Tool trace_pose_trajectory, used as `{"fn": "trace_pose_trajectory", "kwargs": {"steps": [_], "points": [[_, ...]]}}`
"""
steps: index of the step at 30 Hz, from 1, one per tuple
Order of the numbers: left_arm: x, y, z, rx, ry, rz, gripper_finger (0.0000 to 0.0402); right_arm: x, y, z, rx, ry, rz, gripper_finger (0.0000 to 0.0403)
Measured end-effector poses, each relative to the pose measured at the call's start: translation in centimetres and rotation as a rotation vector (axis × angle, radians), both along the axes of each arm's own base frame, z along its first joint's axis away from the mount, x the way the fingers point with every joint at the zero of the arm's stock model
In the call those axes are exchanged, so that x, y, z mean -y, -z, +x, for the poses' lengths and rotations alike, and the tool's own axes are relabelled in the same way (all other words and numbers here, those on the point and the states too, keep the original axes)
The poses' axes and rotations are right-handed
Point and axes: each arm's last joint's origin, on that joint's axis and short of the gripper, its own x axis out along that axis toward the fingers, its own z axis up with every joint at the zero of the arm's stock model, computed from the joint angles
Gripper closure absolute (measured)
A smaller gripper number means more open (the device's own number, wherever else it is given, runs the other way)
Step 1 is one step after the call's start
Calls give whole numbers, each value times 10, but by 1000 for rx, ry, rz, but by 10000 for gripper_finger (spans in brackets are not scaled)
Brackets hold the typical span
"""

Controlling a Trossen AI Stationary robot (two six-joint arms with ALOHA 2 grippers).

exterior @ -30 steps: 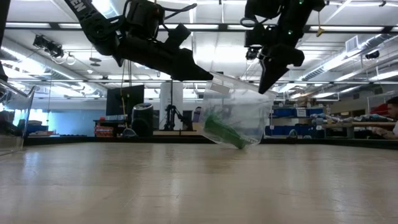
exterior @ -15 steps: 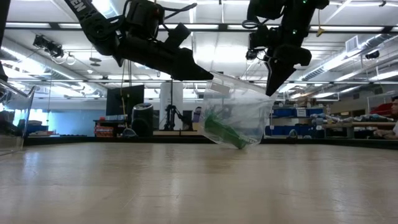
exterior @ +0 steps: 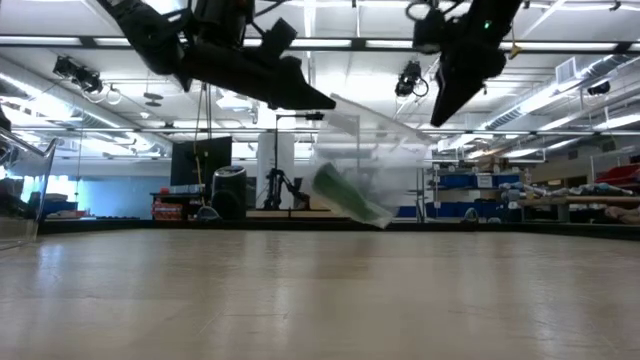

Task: Roll bandage
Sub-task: Put the transparent zip bag with the rolled bandage into the transparent bin

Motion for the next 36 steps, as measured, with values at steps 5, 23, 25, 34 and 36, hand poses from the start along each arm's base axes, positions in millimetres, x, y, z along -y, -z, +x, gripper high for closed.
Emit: {"fn": "trace_pose_trajectory", "kwargs": {"steps": [5, 23, 25, 34, 36], "points": [[9, -15, -15, -60, 20, -14, 401, -7, -19, -12, 117, 7, 12, 209], [44, -16, -21, -133, 65, -58, 401, -26, 14, 52, 386, -165, 71, 238], [45, -17, -21, -131, 67, -58, 401, -24, 20, 57, 366, -159, 68, 262], [46, -14, -21, -157, 76, -56, 398, -14, 22, 62, 381, -158, 35, 390], [46, -14, -21, -155, 75, -60, 398, -13, 22, 62, 378, -163, 32, 396]]}}
